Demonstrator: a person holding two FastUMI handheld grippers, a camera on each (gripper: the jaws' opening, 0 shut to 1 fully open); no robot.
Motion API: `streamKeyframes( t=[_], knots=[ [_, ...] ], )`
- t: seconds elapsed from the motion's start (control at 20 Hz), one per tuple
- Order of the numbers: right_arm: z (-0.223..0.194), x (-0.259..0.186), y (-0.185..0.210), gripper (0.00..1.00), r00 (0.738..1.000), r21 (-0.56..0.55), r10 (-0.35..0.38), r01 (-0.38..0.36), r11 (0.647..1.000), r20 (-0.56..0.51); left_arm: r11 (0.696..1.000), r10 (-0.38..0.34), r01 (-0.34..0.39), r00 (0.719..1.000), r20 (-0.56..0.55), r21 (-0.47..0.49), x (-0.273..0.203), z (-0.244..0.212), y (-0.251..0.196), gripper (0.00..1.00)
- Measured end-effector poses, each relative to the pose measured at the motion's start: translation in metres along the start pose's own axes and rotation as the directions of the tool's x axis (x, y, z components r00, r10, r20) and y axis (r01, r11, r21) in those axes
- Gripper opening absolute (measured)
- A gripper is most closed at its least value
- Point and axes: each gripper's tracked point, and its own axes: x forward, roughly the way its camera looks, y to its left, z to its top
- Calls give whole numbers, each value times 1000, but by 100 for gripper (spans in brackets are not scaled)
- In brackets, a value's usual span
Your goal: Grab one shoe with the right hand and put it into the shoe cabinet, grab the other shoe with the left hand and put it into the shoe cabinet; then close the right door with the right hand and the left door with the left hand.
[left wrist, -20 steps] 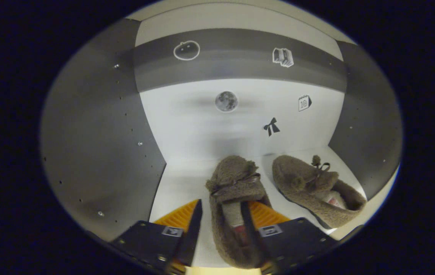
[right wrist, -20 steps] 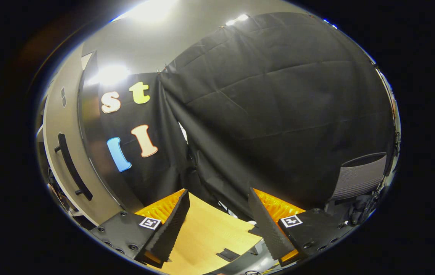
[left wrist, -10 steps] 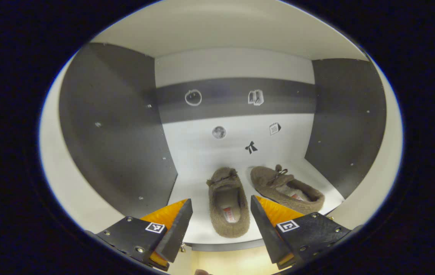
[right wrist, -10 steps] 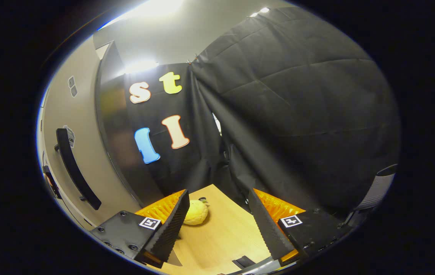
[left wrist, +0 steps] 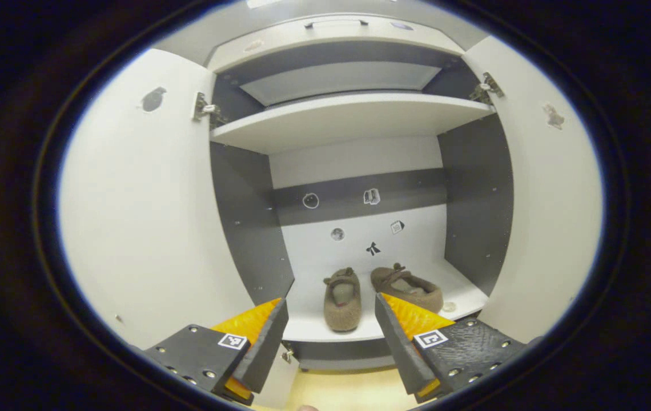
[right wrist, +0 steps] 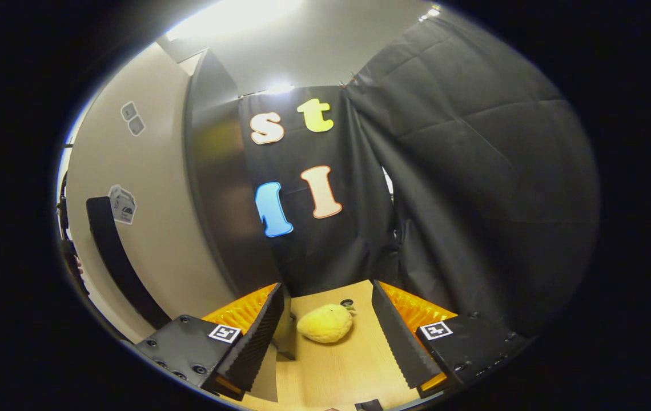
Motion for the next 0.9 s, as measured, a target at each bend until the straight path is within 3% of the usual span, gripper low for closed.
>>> streamKeyframes(
  t=[0.2,0.5,0.55,0.6,0.85,0.9],
  knots=[
    [15,-6,13,98,999,-34,35,-34,999,27,998,63,-64,996,58,7,-37,-7,12,96],
    [32,-17,36,98,998,-82,17,-12,997,67,992,43,-36,997,59,-117,-70,-51,27,96],
    [36,-19,40,98,997,-92,10,-3,996,78,992,48,-40,997,62,-122,-75,-56,33,82],
    [39,-22,44,98,996,-99,3,6,995,87,992,50,-41,996,70,-119,-79,-60,38,96],
    [44,-27,74,98,996,-95,15,-6,995,93,993,42,-30,993,106,-117,-93,-75,56,96],
    [43,-28,80,98,995,-89,23,-14,996,92,993,27,-13,994,109,-121,-94,-79,54,89]
  ],
)
